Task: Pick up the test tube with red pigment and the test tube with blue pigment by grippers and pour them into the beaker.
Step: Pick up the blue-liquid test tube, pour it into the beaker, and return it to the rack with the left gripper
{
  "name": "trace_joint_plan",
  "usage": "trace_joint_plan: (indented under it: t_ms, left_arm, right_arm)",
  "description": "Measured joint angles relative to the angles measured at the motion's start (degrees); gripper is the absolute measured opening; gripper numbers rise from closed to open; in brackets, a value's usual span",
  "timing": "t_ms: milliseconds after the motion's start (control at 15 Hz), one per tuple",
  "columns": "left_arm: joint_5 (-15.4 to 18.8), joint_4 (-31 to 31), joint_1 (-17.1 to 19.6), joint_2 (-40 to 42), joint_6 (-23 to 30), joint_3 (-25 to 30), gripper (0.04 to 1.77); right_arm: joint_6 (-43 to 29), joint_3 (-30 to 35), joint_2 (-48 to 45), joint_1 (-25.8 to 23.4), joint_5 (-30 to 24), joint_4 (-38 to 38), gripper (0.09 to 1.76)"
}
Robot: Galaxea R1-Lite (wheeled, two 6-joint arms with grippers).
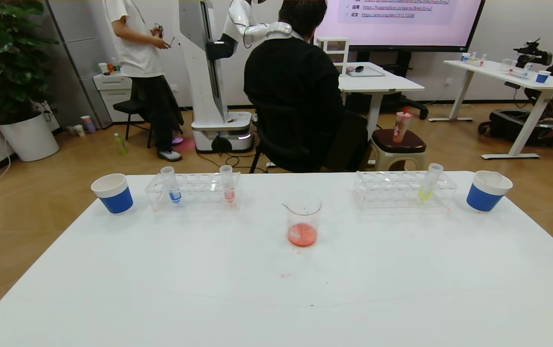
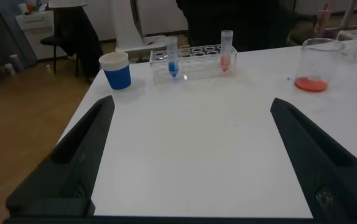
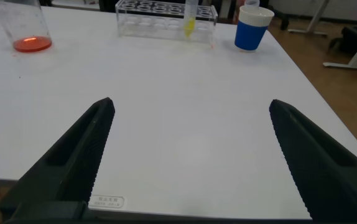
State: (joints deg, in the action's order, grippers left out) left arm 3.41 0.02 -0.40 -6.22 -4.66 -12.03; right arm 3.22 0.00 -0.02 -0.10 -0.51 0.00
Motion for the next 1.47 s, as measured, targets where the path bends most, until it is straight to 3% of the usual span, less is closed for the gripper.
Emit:
trace_joint_plan:
  t_ms: [267, 467, 667, 933, 1467]
  left_arm:
    - [0.41, -1.54, -0.39, -16.63, 2.13, -12.93, 1.75]
    - [0.46, -11.65, -0.23, -31.76, 2.9, -17.48, 1.75]
    - [0.41, -25.1, 0.16, -47.01, 3.82, -18.86, 1.75]
    - [0.33, -35.77, 0.38, -64.01, 5.89, -19.33, 1.75]
    - [-2.97, -63.22, 0.43, -90.72, 5.95, -18.48, 1.75]
  right_arm:
    - [0.0, 0.0, 0.0, 0.0, 0.0, 0.0, 1.74]
    - [-0.02, 0.0, 0.0, 0.0, 0.0, 0.0, 1.74]
    - [0.0, 0.0, 0.0, 0.0, 0.0, 0.0, 1.74]
    - [0.0, 0.0, 0.0, 0.0, 0.0, 0.0, 1.74]
    - [0.0, 0.0, 0.0, 0.02, 0.0, 0.0, 1.74]
